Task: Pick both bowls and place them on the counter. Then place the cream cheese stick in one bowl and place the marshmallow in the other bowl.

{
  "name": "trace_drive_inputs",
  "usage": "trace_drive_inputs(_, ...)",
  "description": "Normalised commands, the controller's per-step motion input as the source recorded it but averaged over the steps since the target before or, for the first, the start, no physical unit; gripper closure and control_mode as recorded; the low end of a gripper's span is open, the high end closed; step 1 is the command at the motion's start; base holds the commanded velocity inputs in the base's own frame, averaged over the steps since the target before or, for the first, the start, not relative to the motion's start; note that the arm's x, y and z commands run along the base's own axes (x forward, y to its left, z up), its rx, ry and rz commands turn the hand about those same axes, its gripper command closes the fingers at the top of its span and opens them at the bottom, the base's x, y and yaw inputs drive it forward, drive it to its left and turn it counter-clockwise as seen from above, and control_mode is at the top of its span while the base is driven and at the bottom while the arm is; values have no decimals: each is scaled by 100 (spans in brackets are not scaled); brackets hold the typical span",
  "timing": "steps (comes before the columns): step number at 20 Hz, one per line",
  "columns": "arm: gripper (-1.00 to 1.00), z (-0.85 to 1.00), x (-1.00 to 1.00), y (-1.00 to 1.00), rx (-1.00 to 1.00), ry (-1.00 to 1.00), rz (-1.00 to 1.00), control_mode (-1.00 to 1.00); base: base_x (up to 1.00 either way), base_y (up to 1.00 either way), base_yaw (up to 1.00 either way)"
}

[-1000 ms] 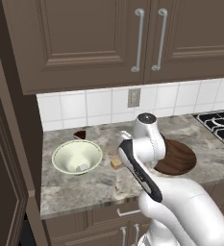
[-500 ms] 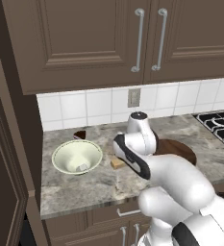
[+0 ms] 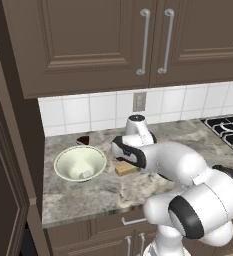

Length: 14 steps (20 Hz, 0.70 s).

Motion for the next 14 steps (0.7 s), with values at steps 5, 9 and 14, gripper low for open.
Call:
trace_drive_inputs(5, -100, -24, 18, 0, 0, 1, -2, -100, 0, 0, 0)
trace_drive_inputs(9, -100, -26, 17, 1, 0, 2, -2, -100, 0, 0, 0)
trace_drive_inputs(14, -100, -27, 20, 0, 0, 1, -2, -100, 0, 0, 0)
